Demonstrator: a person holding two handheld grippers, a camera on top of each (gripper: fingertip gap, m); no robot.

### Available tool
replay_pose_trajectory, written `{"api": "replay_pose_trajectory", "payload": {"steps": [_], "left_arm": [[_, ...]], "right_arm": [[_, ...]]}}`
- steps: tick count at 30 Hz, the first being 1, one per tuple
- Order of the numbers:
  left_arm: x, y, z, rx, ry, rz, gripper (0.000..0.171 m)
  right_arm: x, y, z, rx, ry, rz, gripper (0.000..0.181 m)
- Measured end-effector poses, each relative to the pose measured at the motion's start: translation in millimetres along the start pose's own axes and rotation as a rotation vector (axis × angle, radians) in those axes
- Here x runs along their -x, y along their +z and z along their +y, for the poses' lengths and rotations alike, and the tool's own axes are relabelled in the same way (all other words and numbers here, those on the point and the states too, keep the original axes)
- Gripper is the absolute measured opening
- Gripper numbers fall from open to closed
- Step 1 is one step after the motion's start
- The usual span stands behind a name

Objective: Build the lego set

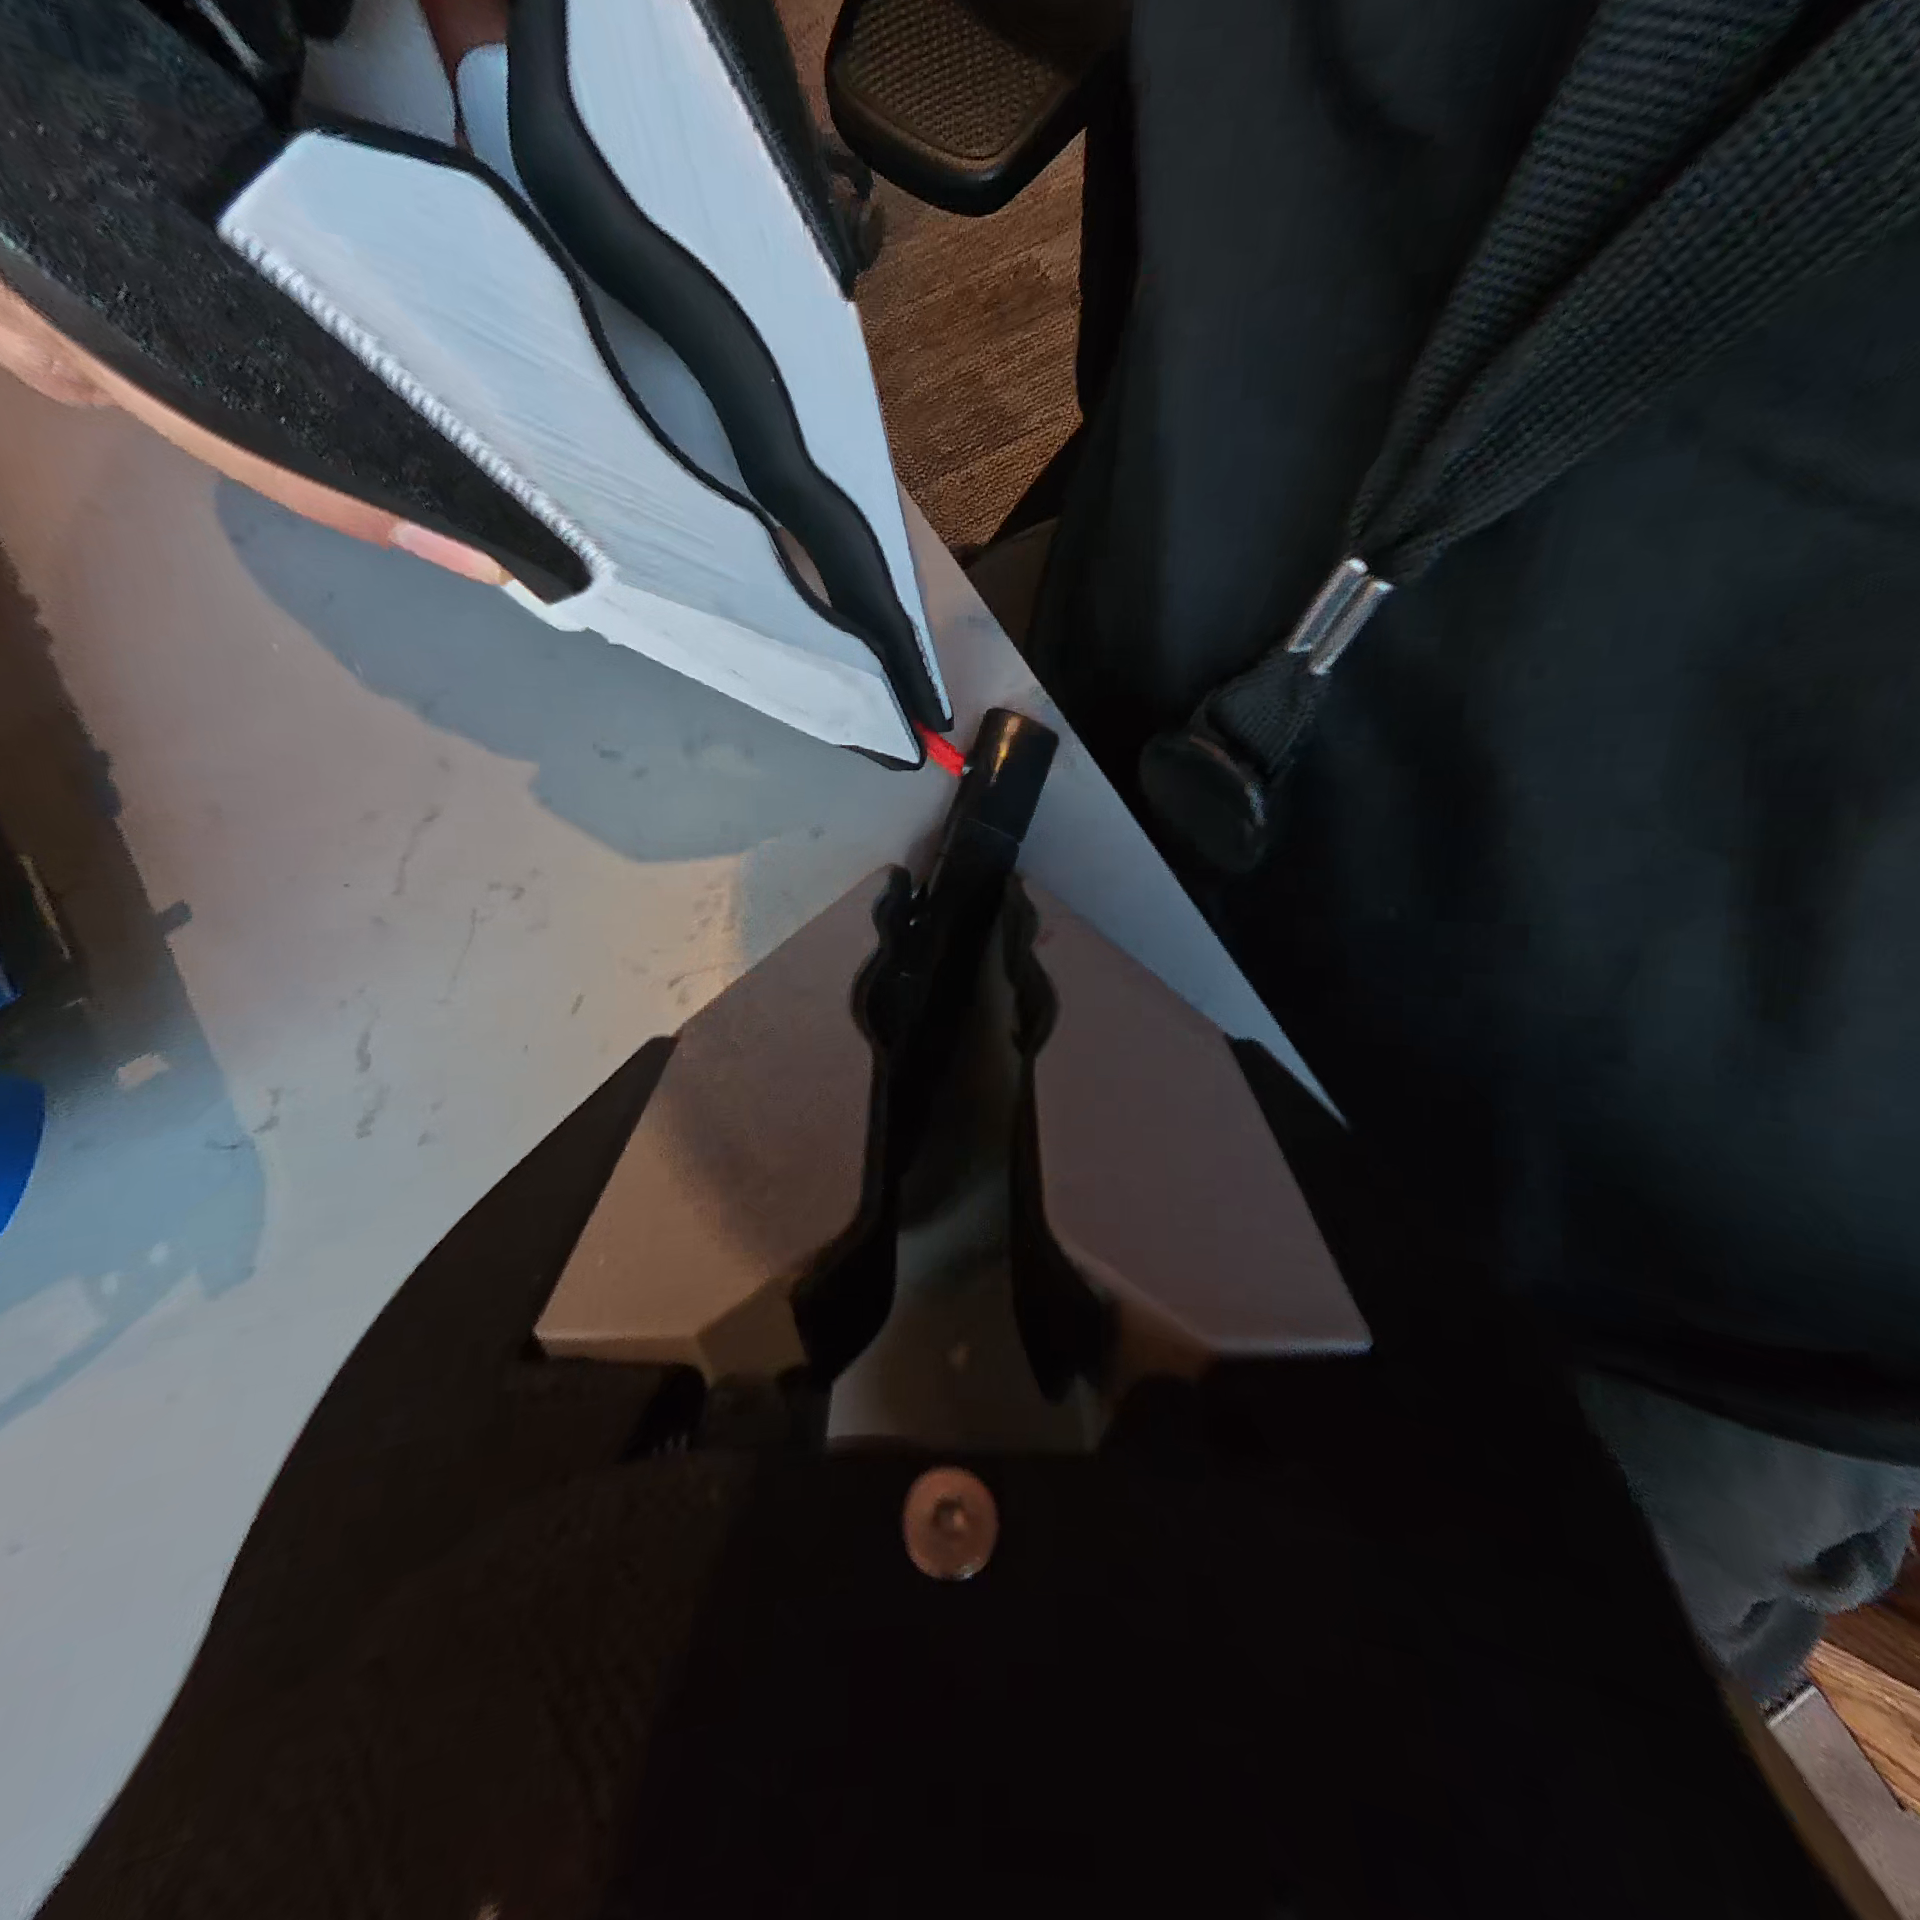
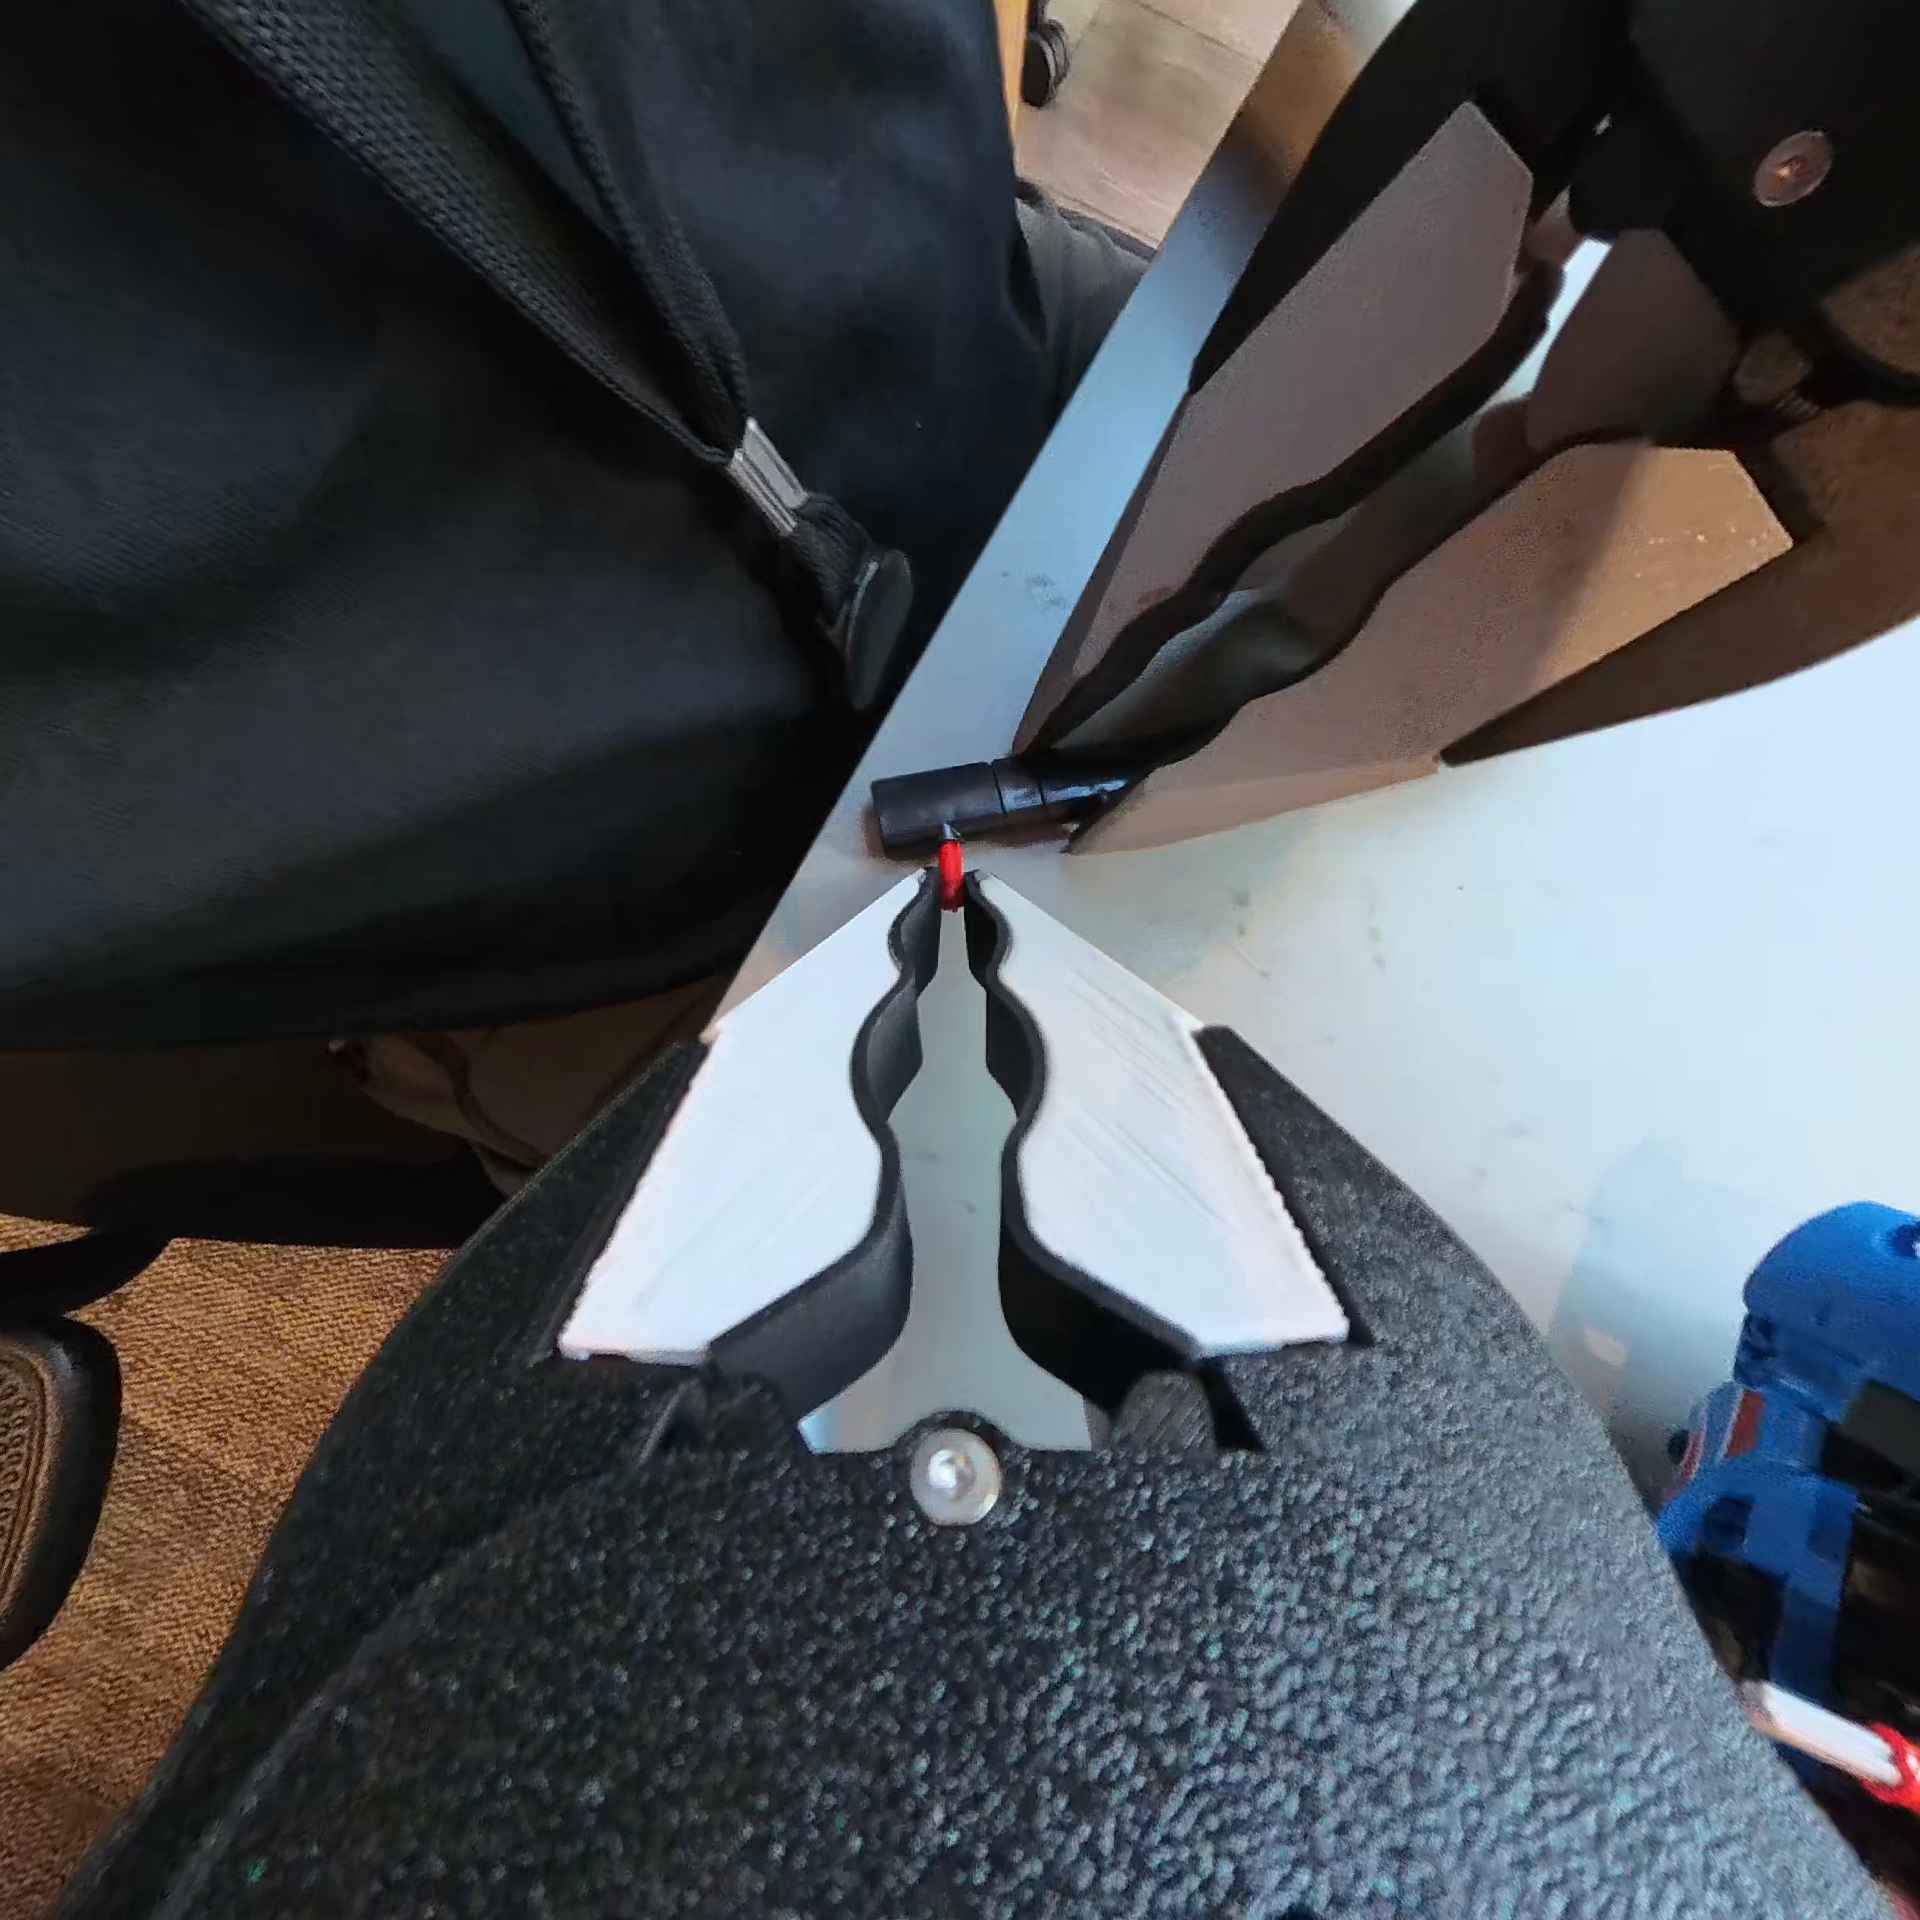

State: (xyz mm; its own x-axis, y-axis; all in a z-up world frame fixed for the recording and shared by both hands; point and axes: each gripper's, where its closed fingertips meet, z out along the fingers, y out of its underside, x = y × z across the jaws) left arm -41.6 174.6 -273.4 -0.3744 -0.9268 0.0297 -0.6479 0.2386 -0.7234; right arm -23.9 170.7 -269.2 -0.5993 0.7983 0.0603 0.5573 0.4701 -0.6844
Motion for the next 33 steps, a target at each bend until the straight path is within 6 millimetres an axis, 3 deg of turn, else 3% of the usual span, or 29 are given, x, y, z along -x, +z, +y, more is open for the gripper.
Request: {"api": "replay_pose_trajectory", "payload": {"steps": [18, 33], "left_arm": [[-4.3, 1.0, -2.8, -0.002, 0.124, -0.145, 0.015], [-15.7, 3.8, -6.0, -0.001, 0.171, -0.206, 0.015]], "right_arm": [[2.6, -0.7, -1.4, -0.095, 0.085, -0.141, 0.004], [14.1, 8.4, -6.0, -0.067, 0.296, -0.262, 0.004]]}}
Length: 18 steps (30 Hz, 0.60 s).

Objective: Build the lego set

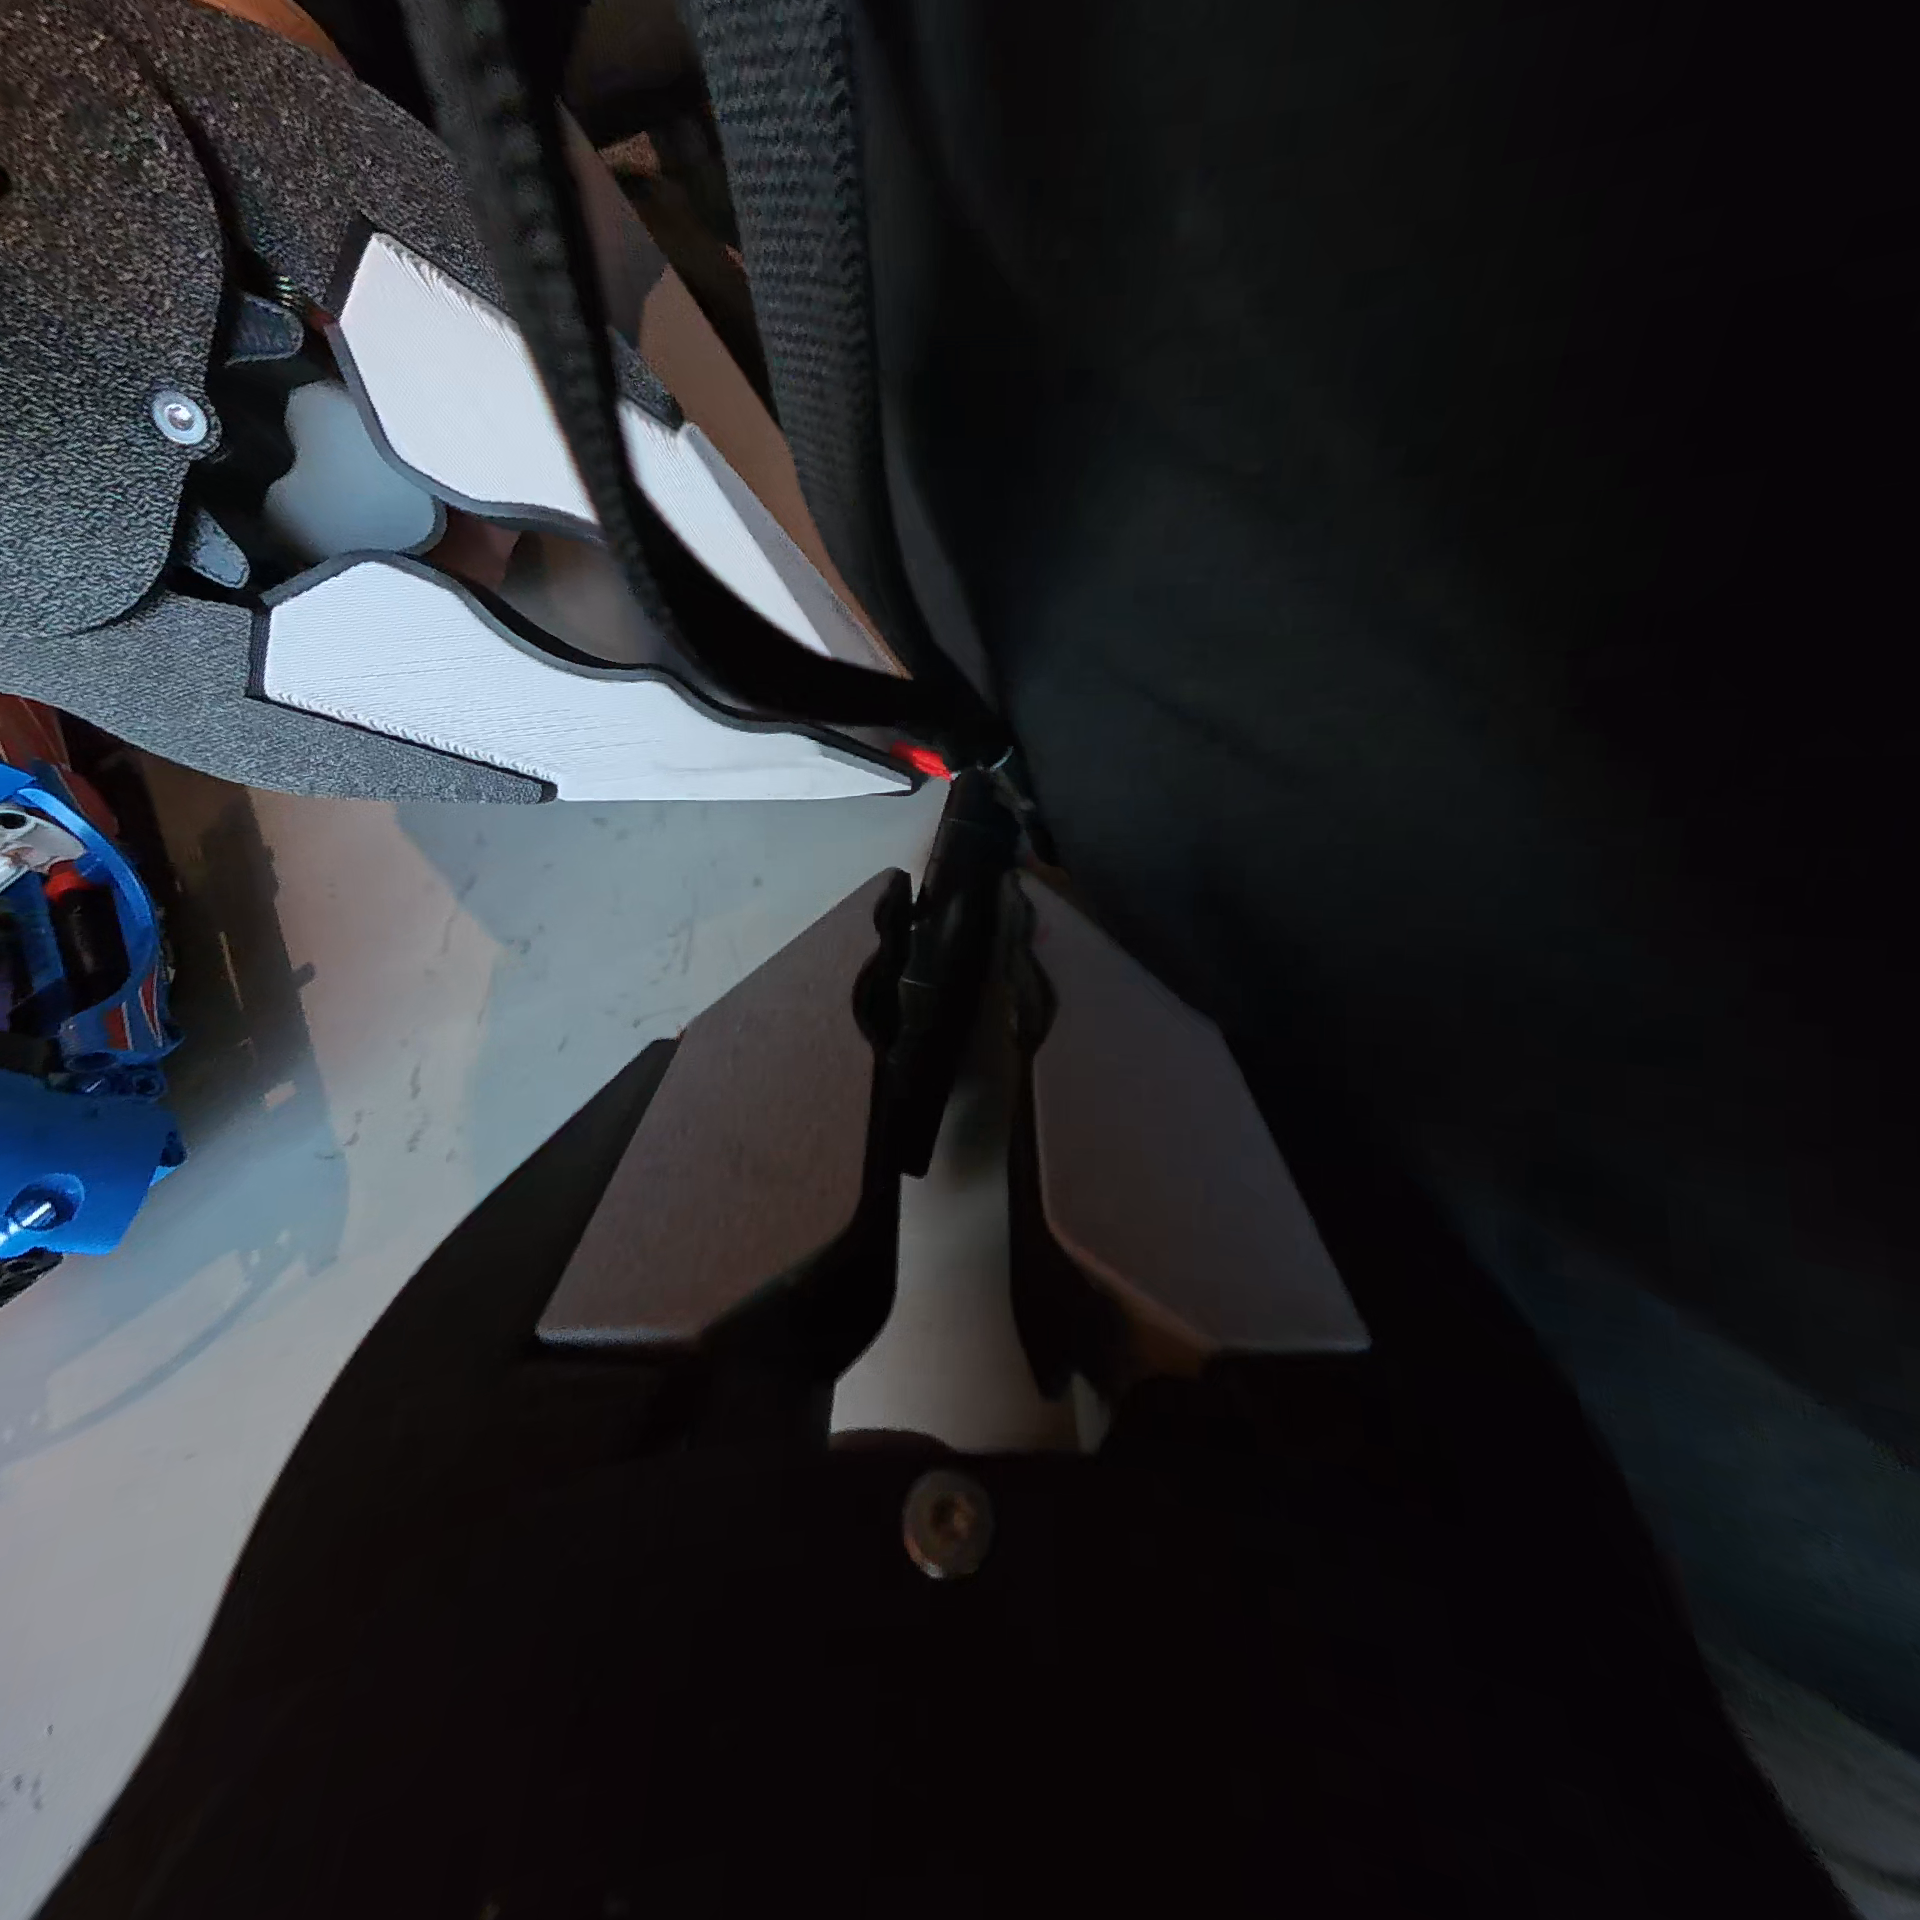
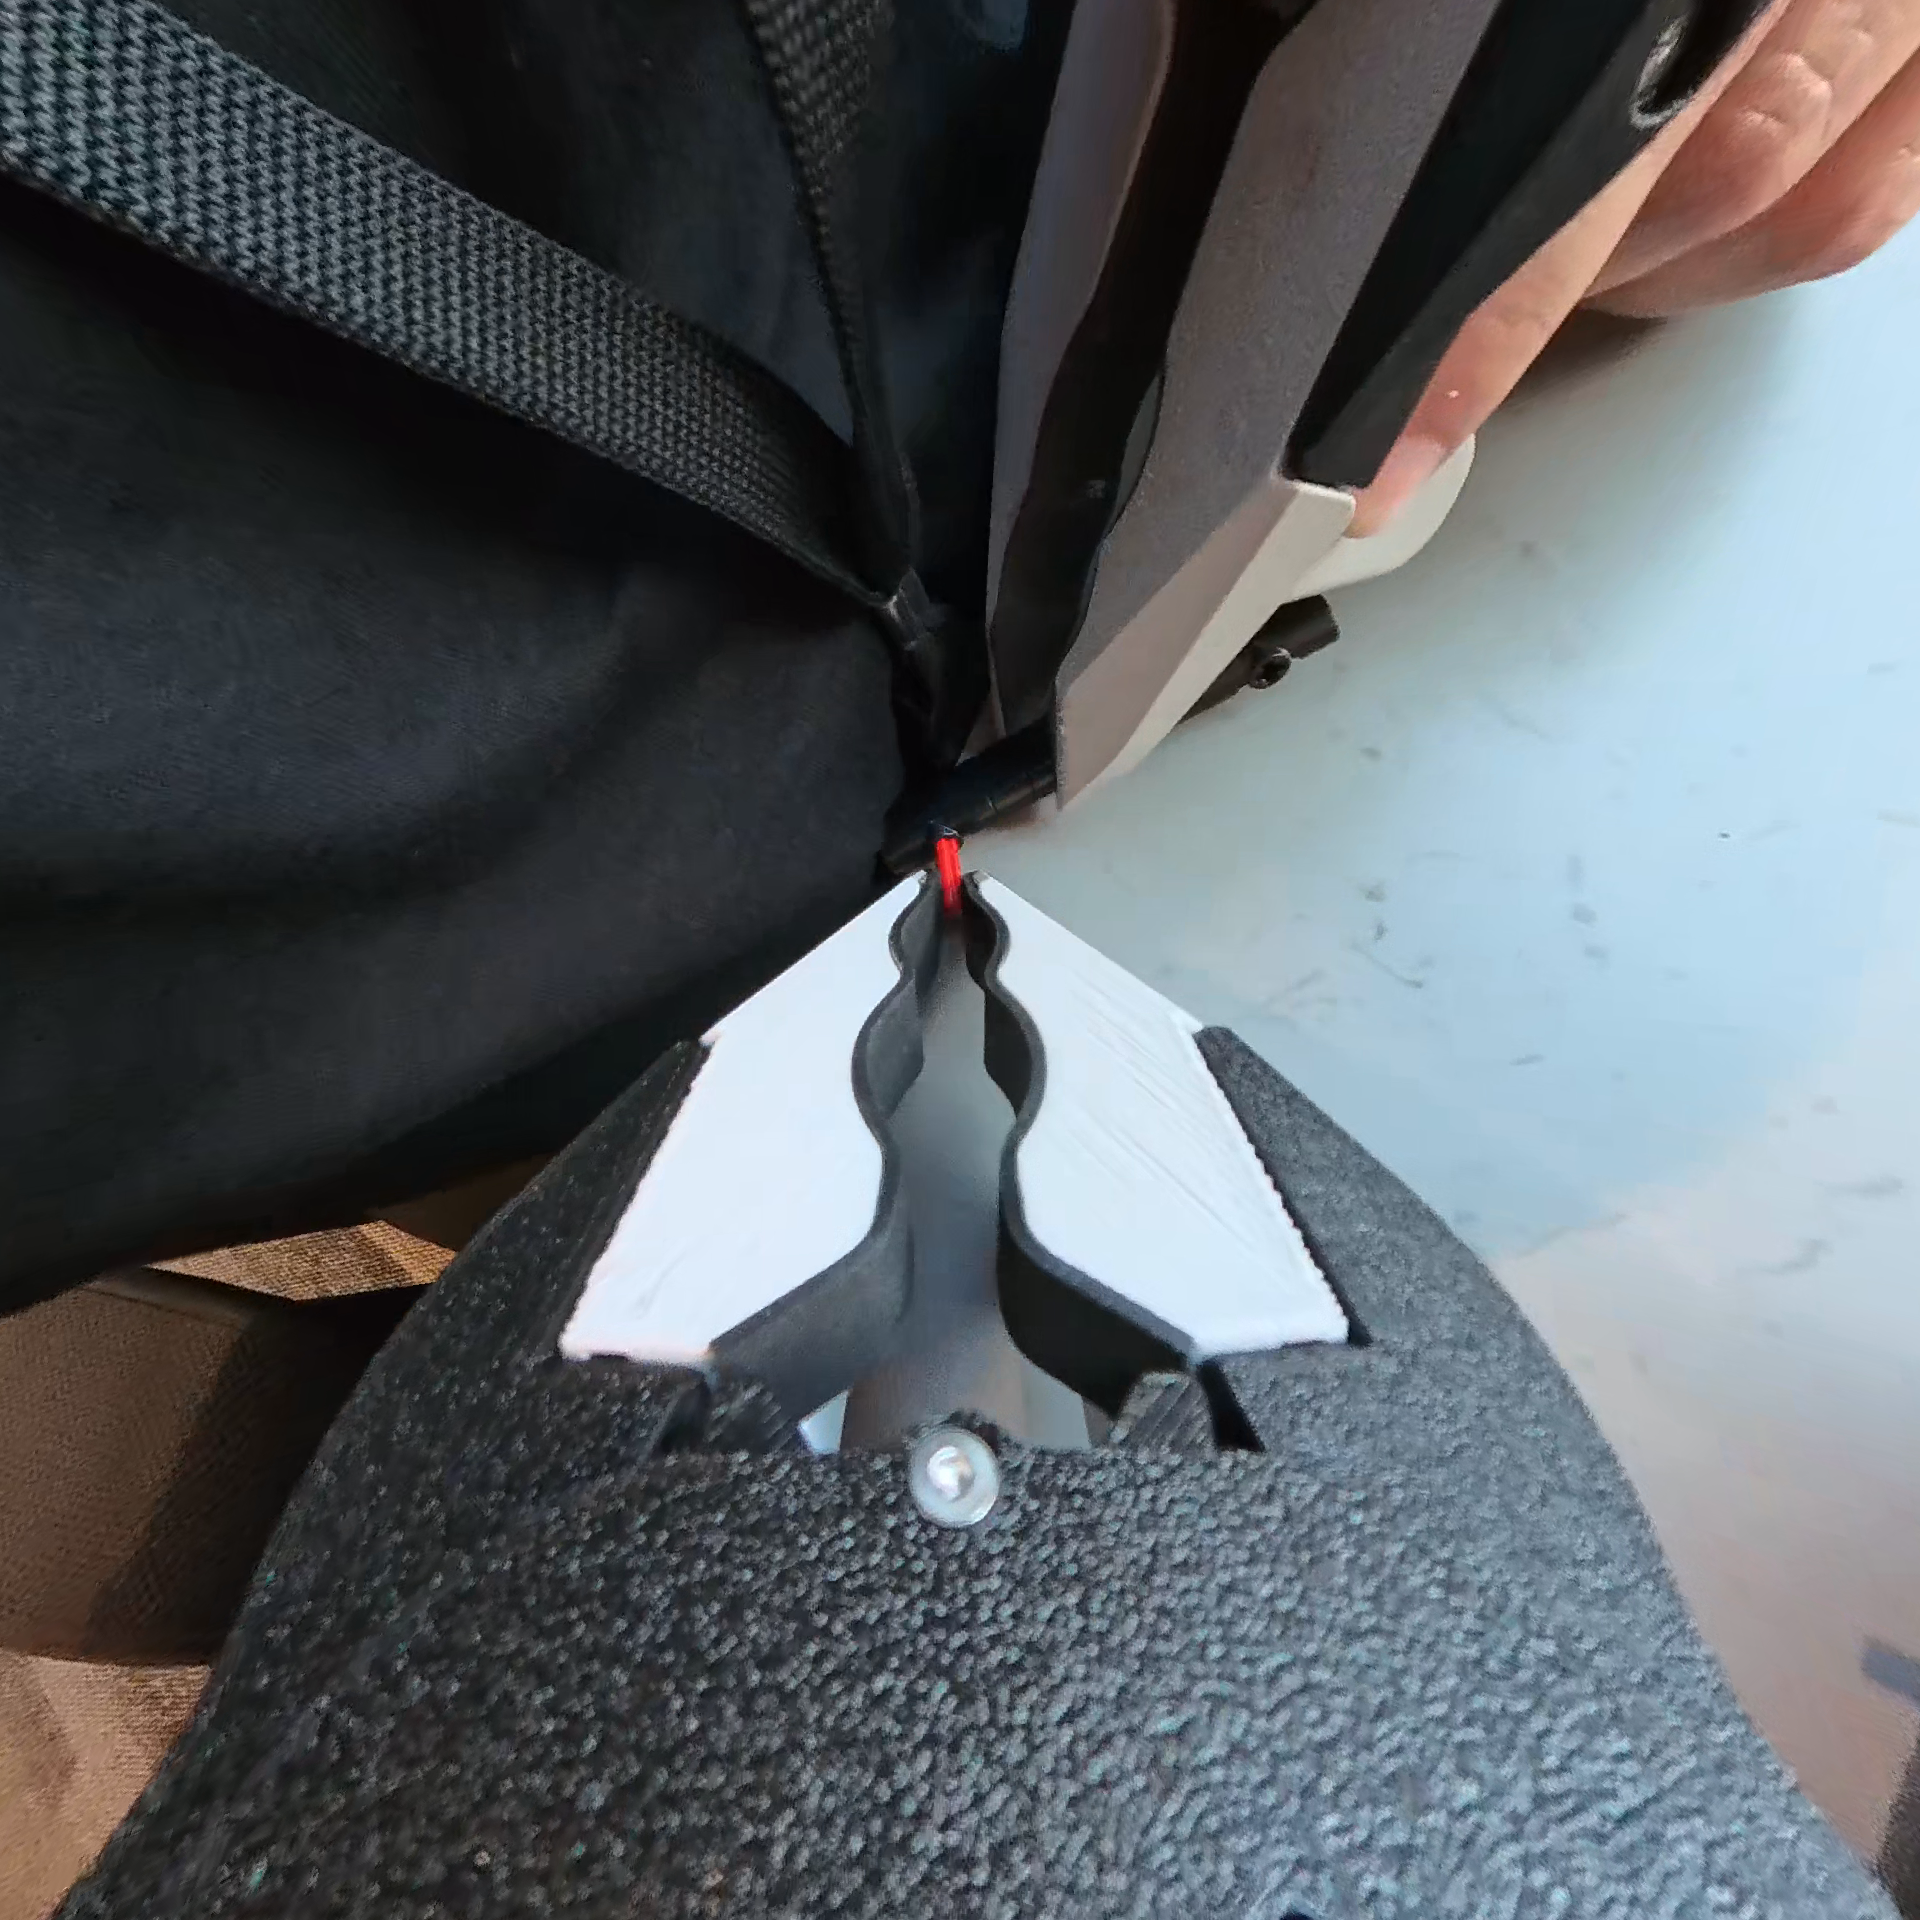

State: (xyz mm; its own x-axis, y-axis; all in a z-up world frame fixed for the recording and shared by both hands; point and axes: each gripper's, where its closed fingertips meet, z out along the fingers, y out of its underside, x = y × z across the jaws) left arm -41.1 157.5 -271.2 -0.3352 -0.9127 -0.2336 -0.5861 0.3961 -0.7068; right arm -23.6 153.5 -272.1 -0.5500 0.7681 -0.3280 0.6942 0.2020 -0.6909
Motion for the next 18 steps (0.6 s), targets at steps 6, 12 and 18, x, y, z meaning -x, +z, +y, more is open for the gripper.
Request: {"api": "replay_pose_trajectory", "payload": {"steps": [6, 12, 18], "left_arm": [[-0.8, -0.7, 0.2, 0.001, -0.002, -0.003, 0.015], [-1.1, -0.6, -0.1, -0.001, -0.004, 0.007, 0.014], [-1.4, -0.5, -0.3, -0.004, -0.003, 0.018, 0.015]], "right_arm": [[-0.1, 1.1, -1.0, -0.008, 0.012, 0.015, 0.003], [0.2, 1.5, -1.3, -0.005, -0.023, 0.017, 0.003], [0.6, 2.6, -1.7, 0.019, -0.103, -0.002, 0.003]]}}
